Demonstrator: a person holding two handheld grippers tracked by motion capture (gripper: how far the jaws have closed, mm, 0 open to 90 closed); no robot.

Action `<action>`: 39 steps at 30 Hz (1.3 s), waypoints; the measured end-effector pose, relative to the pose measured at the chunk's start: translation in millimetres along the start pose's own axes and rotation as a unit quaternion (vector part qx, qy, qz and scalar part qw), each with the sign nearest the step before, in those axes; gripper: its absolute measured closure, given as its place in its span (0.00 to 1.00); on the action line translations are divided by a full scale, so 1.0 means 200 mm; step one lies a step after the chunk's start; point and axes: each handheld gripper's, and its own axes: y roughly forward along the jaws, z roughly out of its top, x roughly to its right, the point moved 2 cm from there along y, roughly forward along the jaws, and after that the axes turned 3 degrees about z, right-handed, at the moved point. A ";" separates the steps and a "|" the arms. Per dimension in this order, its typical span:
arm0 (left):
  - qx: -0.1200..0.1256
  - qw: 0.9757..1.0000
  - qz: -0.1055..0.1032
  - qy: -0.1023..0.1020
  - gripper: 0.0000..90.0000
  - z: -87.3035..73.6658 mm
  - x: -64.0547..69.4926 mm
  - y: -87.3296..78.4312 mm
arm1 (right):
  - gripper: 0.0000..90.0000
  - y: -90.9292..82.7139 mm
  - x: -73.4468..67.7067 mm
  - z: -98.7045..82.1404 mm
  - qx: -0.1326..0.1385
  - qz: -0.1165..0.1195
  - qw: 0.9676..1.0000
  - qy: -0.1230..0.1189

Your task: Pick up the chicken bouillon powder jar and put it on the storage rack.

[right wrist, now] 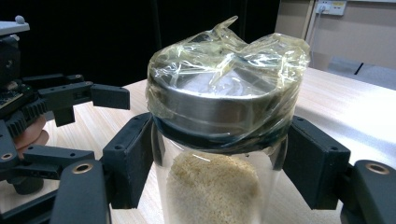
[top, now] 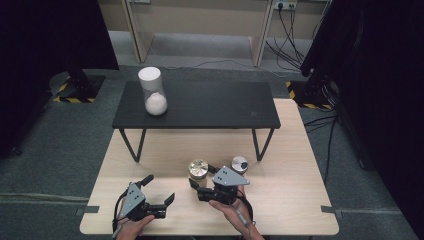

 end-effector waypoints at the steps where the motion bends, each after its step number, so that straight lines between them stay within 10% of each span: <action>1: 0.000 1.000 0.000 0.000 0.01 0.00 0.00 0.00 | 0.34 0.00 0.00 0.00 -0.001 0.001 1.000 0.001; 39: 0.000 1.000 0.000 -0.001 0.01 0.00 0.00 0.00 | 0.34 -0.02 0.01 0.31 -0.006 0.024 1.000 0.004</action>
